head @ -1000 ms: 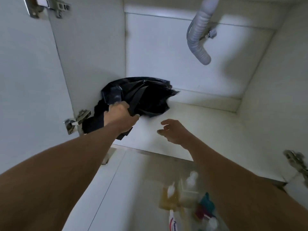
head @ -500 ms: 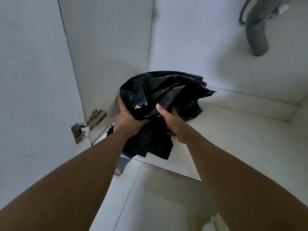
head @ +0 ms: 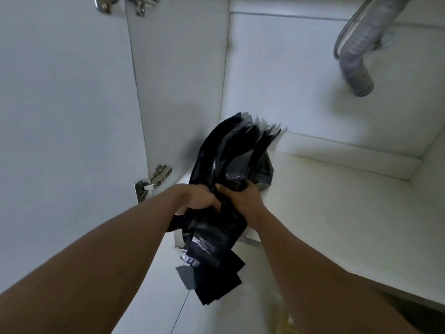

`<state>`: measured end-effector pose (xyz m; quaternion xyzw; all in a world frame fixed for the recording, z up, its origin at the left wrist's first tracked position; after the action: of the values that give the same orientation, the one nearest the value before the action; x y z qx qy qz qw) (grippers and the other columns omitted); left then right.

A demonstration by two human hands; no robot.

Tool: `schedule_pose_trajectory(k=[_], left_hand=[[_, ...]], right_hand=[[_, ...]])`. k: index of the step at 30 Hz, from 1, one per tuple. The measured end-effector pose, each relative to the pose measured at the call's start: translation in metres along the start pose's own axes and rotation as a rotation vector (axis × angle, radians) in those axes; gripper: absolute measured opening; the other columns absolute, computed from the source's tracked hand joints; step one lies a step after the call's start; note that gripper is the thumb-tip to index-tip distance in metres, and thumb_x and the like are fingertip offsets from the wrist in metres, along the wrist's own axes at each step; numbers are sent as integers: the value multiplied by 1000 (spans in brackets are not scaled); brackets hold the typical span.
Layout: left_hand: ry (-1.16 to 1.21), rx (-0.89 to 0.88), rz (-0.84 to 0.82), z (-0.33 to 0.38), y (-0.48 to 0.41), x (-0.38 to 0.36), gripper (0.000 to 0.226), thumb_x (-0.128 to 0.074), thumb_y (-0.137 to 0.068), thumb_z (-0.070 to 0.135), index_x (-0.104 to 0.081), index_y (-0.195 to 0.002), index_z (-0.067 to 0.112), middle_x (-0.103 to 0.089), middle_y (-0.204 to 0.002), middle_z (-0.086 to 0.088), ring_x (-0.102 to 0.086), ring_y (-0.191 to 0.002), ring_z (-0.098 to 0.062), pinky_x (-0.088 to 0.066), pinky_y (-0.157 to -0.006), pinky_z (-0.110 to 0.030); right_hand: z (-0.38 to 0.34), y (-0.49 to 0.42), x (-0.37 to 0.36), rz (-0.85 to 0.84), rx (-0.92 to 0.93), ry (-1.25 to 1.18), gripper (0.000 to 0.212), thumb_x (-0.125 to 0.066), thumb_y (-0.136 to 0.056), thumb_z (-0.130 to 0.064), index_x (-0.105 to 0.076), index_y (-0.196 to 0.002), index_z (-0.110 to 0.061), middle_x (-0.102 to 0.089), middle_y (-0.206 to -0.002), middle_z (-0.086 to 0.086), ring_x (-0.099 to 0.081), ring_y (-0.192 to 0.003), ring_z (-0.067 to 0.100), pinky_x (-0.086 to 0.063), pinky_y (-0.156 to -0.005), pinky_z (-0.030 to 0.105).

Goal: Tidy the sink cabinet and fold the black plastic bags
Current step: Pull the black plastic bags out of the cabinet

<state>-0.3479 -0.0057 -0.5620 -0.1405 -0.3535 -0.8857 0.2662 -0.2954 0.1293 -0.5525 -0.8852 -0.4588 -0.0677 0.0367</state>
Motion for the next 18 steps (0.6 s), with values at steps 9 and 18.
schedule_pose_trajectory(k=[9, 18], left_hand=[[-600, -38, 236, -16, 78, 18, 132, -92, -33, 70, -44, -143, 18, -54, -139, -8, -58, -122, -28, -54, -99, -44], [-633, -222, 174, -56, 121, -19, 144, -102, -39, 41, -16, -153, 25, -46, -147, 1, -45, -136, -22, -41, -112, -34]], right_hand=[[-14, 104, -22, -6, 194, 243, 21, -74, -85, -16, -73, -102, -3, -67, -87, -1, -62, -82, 12, -44, -69, 20], [42, 190, -78, -306, 156, 313, 27, -68, -87, -25, -70, -106, -6, -71, -102, 11, -65, -96, 21, -42, -74, 25]])
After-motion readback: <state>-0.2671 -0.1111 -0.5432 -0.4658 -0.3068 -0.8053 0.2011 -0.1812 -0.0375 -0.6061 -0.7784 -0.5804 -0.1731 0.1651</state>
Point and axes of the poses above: each hand's wrist, its own y-axis away from the middle knuckle, its own x-axis out of the back of the hand, z = x × y, the point moved 10 cm from there along -y, towards the middle knuckle
